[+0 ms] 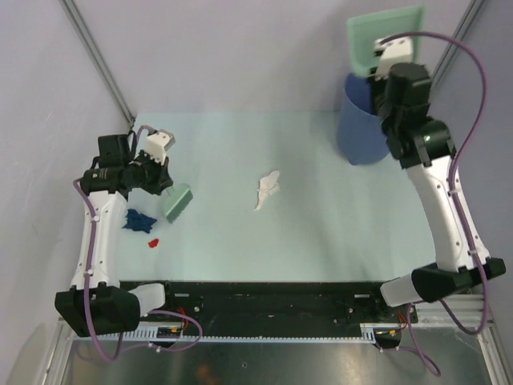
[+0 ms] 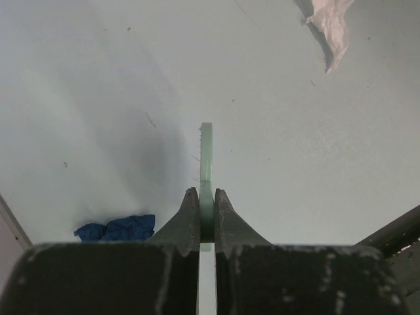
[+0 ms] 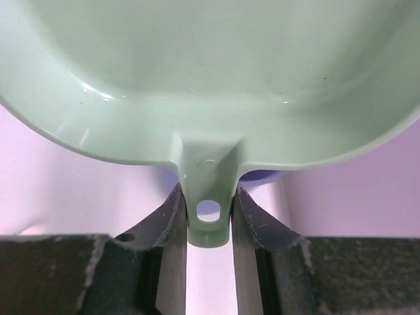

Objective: Sweep away the paper scraps from the table

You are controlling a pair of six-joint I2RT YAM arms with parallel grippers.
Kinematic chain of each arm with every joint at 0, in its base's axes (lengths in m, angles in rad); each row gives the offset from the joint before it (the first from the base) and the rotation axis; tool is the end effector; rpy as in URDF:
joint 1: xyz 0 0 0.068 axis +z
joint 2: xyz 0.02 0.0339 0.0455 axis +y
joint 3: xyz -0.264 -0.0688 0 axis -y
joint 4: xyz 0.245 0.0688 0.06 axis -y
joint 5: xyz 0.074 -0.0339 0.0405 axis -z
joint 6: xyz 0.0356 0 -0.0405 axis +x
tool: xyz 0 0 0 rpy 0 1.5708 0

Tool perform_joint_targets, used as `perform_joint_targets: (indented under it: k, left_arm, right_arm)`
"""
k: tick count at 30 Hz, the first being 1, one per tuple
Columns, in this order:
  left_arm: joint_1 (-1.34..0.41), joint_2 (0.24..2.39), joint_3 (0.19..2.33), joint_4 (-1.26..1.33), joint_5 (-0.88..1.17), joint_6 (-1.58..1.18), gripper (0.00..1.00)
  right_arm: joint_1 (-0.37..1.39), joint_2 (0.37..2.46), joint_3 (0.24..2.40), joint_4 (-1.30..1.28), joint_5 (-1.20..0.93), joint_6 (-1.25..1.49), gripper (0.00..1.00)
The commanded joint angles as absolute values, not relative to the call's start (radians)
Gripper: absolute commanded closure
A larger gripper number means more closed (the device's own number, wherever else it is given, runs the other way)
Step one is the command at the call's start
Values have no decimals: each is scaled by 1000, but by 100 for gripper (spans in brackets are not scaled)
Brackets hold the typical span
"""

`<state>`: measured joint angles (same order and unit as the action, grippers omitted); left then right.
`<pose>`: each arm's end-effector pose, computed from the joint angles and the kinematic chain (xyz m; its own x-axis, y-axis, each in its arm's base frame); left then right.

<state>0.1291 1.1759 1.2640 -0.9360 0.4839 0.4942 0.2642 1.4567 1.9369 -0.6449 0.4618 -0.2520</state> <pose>0.2273 0.0128 0.3594 -0.5640 0.3502 -0.7479 0.5211 0.8535 0.0067 0.2782 0.0588 0.5248 -0.2008 -0.2856 -0.9371 0.1450 0.9374 -0.3167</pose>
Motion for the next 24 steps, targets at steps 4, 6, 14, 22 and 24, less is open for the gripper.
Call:
perform_joint_targets:
  k: [4,6,14,22,24]
  left_arm:
    - [66,1183,1272,-913,526,465,100]
    - [54,1187,1278,-913,519,463,100]
    - [-57,1244,1296,-908,532,442,100]
    - [-152,1446,1463,-836,512,344,100]
    - [-188,1494,1535,-789,470,315,100]
  right_arm:
    - [558,1360,1691,-834,161,-5,100]
    - [607,1399,1617,-900,95,34,100]
    - [749,1640,1473,-1104,9,83,100]
    - [765,1759,1402,-1164,-89,60,100]
    - [765,1792,1402,-1172,-83,52,100]
